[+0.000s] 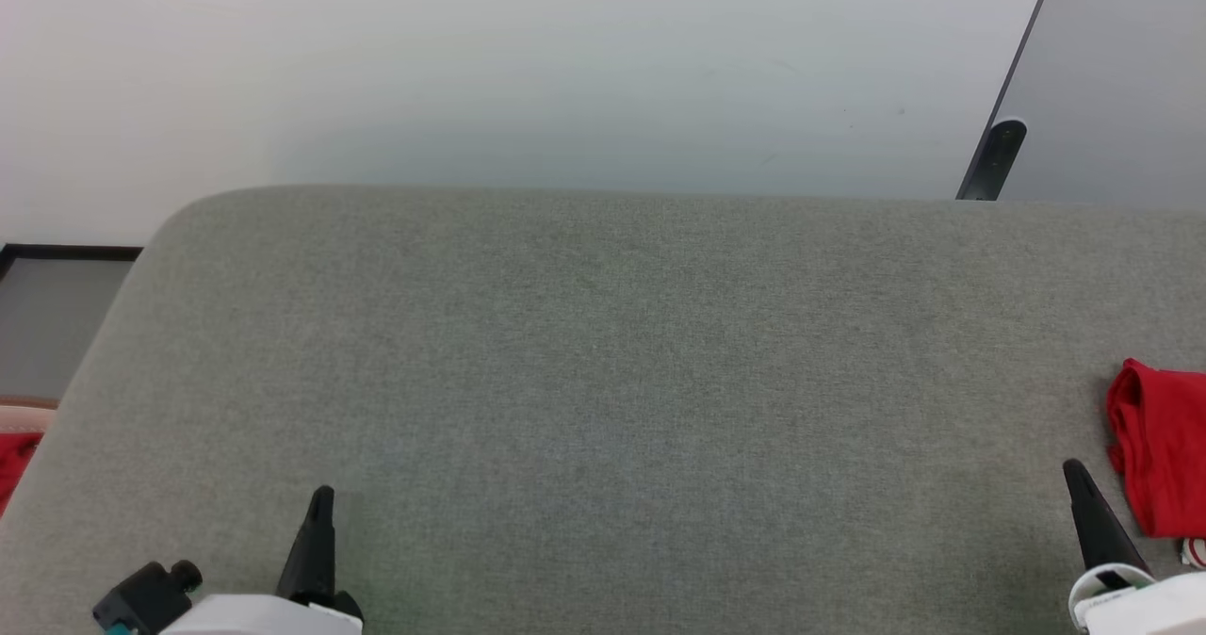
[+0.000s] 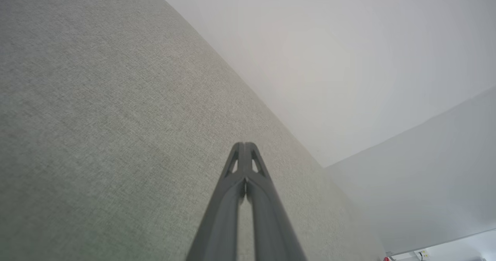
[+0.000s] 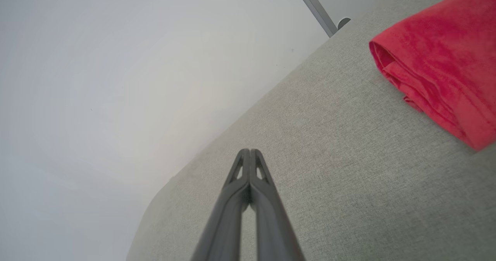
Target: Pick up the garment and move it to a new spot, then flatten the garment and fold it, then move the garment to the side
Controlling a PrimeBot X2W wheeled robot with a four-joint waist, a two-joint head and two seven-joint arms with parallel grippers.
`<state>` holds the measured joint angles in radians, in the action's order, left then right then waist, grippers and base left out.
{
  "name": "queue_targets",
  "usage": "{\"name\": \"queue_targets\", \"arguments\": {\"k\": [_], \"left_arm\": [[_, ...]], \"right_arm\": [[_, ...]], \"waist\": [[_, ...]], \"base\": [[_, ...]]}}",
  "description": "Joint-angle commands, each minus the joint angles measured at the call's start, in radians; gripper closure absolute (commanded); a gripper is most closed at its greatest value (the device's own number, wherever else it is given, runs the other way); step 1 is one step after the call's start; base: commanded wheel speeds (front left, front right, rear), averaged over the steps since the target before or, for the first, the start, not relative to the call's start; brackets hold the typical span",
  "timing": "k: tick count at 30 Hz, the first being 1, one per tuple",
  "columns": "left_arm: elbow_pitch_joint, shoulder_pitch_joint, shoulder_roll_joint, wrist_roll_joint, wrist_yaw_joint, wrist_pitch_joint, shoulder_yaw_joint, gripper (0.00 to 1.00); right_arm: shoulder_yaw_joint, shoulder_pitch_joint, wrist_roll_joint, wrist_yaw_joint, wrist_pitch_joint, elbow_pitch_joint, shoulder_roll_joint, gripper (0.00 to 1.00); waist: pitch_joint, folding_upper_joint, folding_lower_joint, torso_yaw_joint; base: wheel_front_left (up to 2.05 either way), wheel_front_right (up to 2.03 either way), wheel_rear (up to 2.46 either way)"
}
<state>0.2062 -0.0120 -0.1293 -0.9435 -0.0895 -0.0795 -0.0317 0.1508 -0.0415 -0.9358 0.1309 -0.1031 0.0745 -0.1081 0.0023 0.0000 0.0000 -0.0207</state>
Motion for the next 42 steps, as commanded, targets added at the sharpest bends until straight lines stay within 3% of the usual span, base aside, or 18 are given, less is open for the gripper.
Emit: {"name": "queue_targets", "arguments": {"k": [1,42], "left_arm": [[-0.009,0.025,-0.001,-0.028,-0.008,0.006,-0.008,1.00],[0.019,0.085,0.046,-0.407,-0.029,0.118,-0.054,1.00]], "right_arm": [[-0.002,0.030,-0.033,0.000,0.000,-0.005,0.000,1.00],[-0.022,0.106,-0.412,0.000,-0.008,0.099,0.035,1.00]], "waist": [[0.000,0.0000,0.0000,0.000],[0.000,0.0000,0.0000,0.011]], "base": [[0.00,0.00,0.00],[0.00,0.00,0.00]]}}
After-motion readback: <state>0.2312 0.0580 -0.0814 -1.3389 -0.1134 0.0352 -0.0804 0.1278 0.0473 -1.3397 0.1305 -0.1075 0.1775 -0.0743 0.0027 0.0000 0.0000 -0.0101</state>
